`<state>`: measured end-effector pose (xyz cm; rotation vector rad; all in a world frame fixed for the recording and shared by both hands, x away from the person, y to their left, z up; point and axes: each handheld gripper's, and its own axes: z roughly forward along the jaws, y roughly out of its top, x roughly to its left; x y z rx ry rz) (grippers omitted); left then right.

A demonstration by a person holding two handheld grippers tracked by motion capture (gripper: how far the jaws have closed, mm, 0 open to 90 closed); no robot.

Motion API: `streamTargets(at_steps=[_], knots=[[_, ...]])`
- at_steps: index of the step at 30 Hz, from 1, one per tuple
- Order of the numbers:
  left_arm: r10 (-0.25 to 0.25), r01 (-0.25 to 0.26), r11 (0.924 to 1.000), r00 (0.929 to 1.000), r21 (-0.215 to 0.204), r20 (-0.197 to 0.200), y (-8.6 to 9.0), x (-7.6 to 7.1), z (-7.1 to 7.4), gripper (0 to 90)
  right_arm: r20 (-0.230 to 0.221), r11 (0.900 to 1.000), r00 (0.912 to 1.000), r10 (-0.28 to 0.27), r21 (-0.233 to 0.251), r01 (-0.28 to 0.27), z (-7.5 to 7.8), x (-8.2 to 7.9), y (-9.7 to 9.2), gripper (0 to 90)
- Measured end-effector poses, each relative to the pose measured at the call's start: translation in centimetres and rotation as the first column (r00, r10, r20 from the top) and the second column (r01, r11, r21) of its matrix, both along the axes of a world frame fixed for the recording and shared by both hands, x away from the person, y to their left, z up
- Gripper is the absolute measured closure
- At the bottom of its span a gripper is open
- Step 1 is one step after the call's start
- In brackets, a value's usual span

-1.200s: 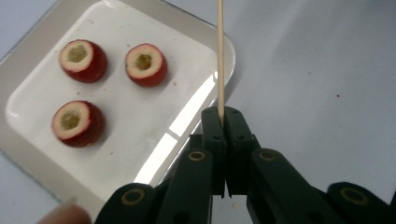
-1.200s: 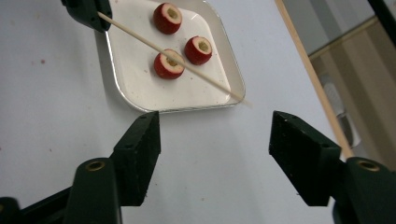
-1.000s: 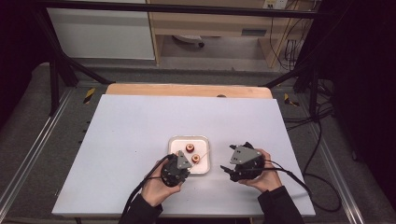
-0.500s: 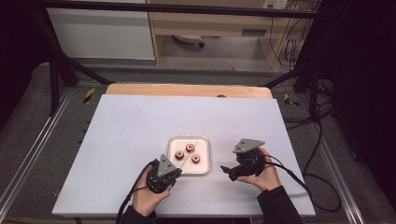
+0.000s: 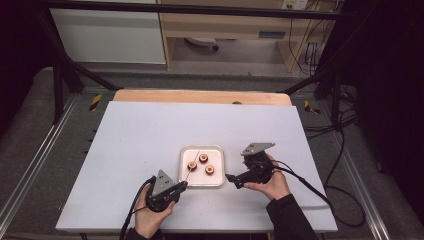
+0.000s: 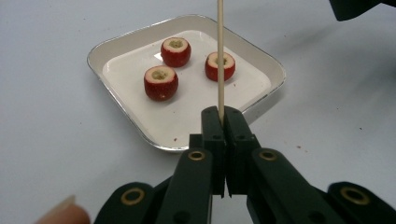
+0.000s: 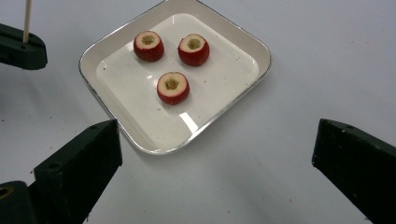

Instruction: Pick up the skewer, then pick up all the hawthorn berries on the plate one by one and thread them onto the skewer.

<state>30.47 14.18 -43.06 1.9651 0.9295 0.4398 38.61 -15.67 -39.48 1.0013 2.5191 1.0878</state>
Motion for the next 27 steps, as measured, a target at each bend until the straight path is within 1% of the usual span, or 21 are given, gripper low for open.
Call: streamTargets(at_steps=[1, 2, 4, 5, 6, 8, 10, 11, 12, 14, 16, 17, 19, 20, 23, 26, 27], knots=[[0.002, -0.002, 1.0000, 1.0000, -0.004, 0.001, 0.1, 0.0, -0.1, 88.5, 0.000, 1.0000, 1.0000, 0.000, 0.000, 0.000, 0.0, 0.0, 0.0, 2.2], [0.004, -0.004, 0.9999, 1.0000, -0.012, 0.001, 0.2, -0.1, -0.2, 88.5, -0.009, 1.0000, 1.0000, 0.003, -0.008, -0.003, 0.0, 0.3, 0.6, 2.3], [0.015, -0.015, 0.9995, 0.9998, -0.028, 0.009, 0.5, -0.4, -0.3, 88.4, -0.022, 0.9999, 0.9998, 0.004, -0.010, -0.004, -0.1, 0.6, 1.1, 2.3], [0.015, -0.015, 0.9995, 0.9998, -0.028, 0.009, 0.5, -0.4, -0.3, 88.4, -0.022, 0.9999, 0.9998, 0.004, -0.010, -0.004, -0.1, 0.6, 1.1, 2.3], [0.016, -0.016, 0.9995, 0.9998, -0.028, 0.011, 0.6, -0.4, -0.3, 88.4, -0.032, 0.9997, 0.9995, 0.000, -0.023, -0.001, -0.1, 0.9, 1.7, 2.7], [0.025, -0.025, 0.9992, 0.9995, -0.032, 0.020, 0.8, -0.6, -0.4, 88.4, -0.040, 0.9994, 0.9992, 0.002, -0.035, -0.004, 0.0, 1.3, 2.2, 3.0], [0.026, -0.025, 0.9992, 0.9995, -0.033, 0.016, 1.0, -0.6, -0.4, 88.4, -0.045, 0.9984, 0.9990, -0.005, -0.057, 0.003, 0.1, 1.6, 2.7, 3.4], [0.026, -0.025, 0.9992, 0.9995, -0.033, 0.016, 1.0, -0.6, -0.4, 88.4, -0.045, 0.9984, 0.9990, -0.005, -0.057, 0.003, 0.1, 1.6, 2.7, 3.4], [0.027, -0.026, 0.9991, 0.9995, -0.034, 0.016, 1.0, -0.6, -0.5, 88.4, -0.055, 0.9968, 0.9985, -0.003, -0.079, -0.002, 0.2, 2.0, 3.4, 3.9], [0.027, -0.027, 0.9991, 0.9995, -0.032, 0.015, 1.2, -0.7, -0.6, 88.4, -0.063, 0.9950, 0.9980, 0.002, -0.099, -0.008, 0.2, 2.3, 4.2, 4.9], [0.026, -0.025, 0.9991, 0.9996, -0.033, 0.014, 1.2, -0.7, -0.6, 88.4, -0.066, 0.9946, 0.9978, 0.004, -0.103, -0.011, 0.2, 2.5, 4.5, 5.3], [0.029, -0.028, 0.9989, 0.9995, -0.036, 0.015, 1.3, -0.8, -0.6, 88.4, -0.072, 0.9926, 0.9973, 0.015, -0.119, -0.024, 0.3, 2.8, 5.2, 6.4], [0.030, -0.029, 0.9991, 0.9994, -0.032, 0.017, 1.4, -0.7, -0.6, 88.4, -0.079, 0.9928, 0.9968, 0.015, -0.117, -0.024, 0.3, 3.0, 5.5, 7.9], [0.031, -0.031, 0.9991, 0.9993, -0.030, 0.018, 1.4, -0.7, -0.7, 88.4, -0.091, 0.9906, 0.9955, 0.025, -0.132, -0.037, 0.2, 3.3, 6.1, 10.3], [0.031, -0.030, 0.9992, 0.9994, -0.026, 0.018, 1.5, -0.7, -0.7, 88.4, -0.128, 0.9843, 0.9908, 0.045, -0.164, -0.065, 0.0, 3.8, 7.0, 14.1], [0.031, -0.031, 0.9992, 0.9995, -0.026, 0.010, 1.5, -0.7, -0.8, 88.4, -0.156, 0.9731, 0.9859, 0.061, -0.211, -0.093, -0.3, 4.2, 7.8, 17.1], [0.030, -0.030, 0.9992, 0.9995, -0.027, 0.009, 1.5, -0.7, -0.9, 88.4, -0.169, 0.9724, 0.9836, 0.064, -0.211, -0.099, -0.4, 4.3, 8.1, 18.5]])
